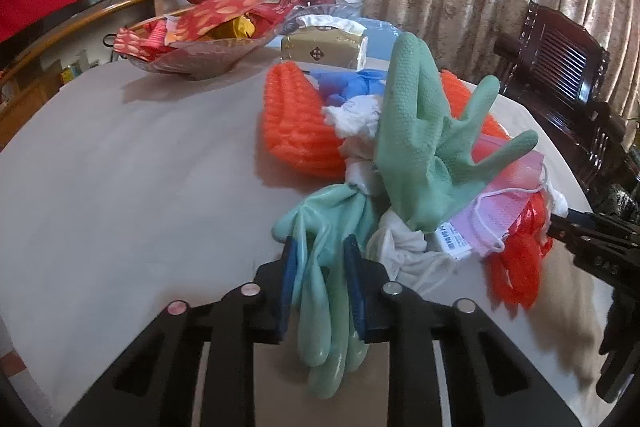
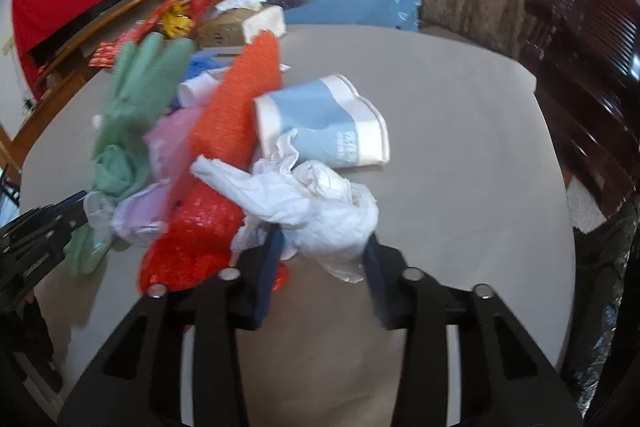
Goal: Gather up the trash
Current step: 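Grasp the green glove with the left tool while the right tool grasps white tissue, then carry glove and tissue to the black bin and open both tools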
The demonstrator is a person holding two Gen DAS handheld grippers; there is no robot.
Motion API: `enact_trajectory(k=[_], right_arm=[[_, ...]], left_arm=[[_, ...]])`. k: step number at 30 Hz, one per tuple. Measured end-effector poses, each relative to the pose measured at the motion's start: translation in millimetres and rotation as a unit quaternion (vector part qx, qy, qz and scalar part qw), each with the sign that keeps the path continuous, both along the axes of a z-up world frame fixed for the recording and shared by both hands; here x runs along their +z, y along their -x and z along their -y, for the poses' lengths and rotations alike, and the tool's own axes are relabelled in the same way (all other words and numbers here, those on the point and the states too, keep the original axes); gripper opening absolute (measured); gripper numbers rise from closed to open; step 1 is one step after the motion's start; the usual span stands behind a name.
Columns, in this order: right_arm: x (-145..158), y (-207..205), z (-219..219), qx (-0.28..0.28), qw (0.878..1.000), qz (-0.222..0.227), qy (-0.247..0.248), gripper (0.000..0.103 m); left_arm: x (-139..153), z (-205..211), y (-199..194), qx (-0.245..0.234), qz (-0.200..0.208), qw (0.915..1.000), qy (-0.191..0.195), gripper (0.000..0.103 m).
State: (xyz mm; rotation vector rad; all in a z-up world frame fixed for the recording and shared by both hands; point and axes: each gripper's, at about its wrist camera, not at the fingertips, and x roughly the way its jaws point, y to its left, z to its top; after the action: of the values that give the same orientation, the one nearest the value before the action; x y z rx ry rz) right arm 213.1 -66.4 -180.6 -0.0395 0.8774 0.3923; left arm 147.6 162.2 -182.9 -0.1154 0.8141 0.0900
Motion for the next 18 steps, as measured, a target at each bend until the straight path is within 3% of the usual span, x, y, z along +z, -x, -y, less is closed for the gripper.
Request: enact_trajectory(k=[3, 8, 9, 14, 15, 17, 18], right_arm=[[21.4, 12.5, 8.7, -0.008, 1.000, 0.027, -0.009, 0.034], [53.6, 40.5, 31.5, -0.020, 0.998, 0.058, -0.021, 0.034], [56.7, 46.4, 34.7, -0.022, 0.998, 0.060, -0.018, 0.034], [52.4, 65.8, 45.4, -0.028, 0.998, 0.046, -0.014, 0.034], [48.0, 67.1, 45.9, -0.029, 0.999, 0.040, -0.011, 0.034], [39.7, 69.0, 46.1, -0.033, 0.999, 0.025, -0.011, 0.034], [37.8, 70.3, 46.0, -0.033, 0.999, 0.022, -0.013, 0.034]], left_arm=[[6.8, -0.3, 6.4, 0.001, 0.003, 1.0000, 0.007, 0.015], [28.2, -0.1, 32.9, 0.012, 0.025, 0.9996, 0.011, 0.013], [30.8, 0.6, 38.2, 0.014, 0.027, 0.9995, 0.012, 0.009], [35.3, 11.4, 58.5, 0.003, 0.025, 0.9995, 0.017, 0.008], [34.3, 14.7, 58.5, 0.002, 0.025, 0.9997, 0.008, 0.010], [32.2, 17.1, 54.0, 0.002, 0.022, 0.9997, 0.005, 0.027], [31.1, 16.8, 49.8, 0.009, 0.019, 0.9998, 0.002, 0.053]])
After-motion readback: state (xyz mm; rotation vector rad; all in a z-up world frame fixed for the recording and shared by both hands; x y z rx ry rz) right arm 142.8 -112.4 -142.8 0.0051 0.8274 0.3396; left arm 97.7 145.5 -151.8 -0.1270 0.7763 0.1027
